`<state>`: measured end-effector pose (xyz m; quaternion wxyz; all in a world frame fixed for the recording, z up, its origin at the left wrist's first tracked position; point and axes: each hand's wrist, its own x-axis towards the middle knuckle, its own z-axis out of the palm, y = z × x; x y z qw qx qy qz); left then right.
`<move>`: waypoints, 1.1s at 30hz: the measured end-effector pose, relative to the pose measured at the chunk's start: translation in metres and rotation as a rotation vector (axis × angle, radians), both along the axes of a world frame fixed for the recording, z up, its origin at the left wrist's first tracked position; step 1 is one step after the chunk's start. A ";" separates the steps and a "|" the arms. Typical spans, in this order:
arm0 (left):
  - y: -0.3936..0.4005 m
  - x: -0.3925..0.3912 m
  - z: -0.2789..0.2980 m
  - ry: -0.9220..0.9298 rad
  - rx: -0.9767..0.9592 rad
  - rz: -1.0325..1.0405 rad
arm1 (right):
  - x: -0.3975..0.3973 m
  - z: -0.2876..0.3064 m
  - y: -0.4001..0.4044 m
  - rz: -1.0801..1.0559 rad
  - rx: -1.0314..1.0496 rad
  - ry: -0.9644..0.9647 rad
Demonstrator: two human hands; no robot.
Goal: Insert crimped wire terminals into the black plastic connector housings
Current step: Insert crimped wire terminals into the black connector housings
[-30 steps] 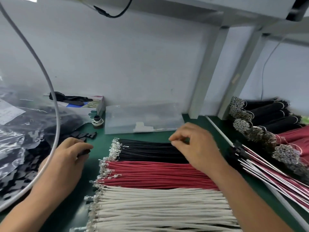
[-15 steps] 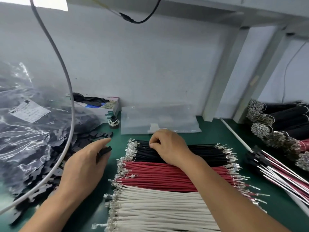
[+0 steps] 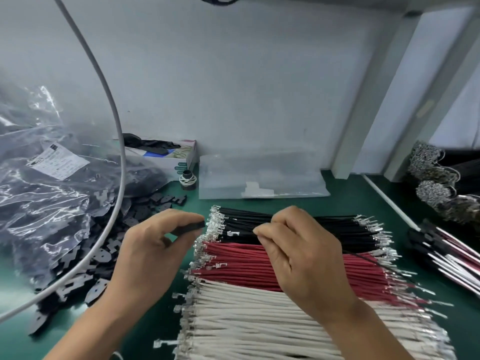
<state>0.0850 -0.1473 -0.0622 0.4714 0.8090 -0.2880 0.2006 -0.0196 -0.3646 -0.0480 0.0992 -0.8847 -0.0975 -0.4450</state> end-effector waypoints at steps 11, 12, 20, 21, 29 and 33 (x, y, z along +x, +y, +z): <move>-0.008 -0.013 -0.002 0.071 0.007 -0.130 | 0.009 -0.007 0.003 0.065 0.162 0.123; -0.009 -0.013 -0.002 0.099 -0.017 -0.134 | 0.008 -0.007 0.004 0.076 0.164 0.137; -0.008 -0.014 0.002 0.203 -0.107 -0.270 | 0.004 0.000 0.003 0.094 0.109 0.208; -0.008 -0.015 0.002 0.201 -0.079 -0.276 | 0.003 0.002 0.001 0.089 0.093 0.210; -0.009 -0.019 0.006 0.235 -0.005 -0.320 | -0.006 0.008 -0.004 0.106 0.202 0.341; -0.009 -0.020 0.008 0.261 -0.010 -0.334 | -0.007 0.009 -0.008 0.137 0.303 0.393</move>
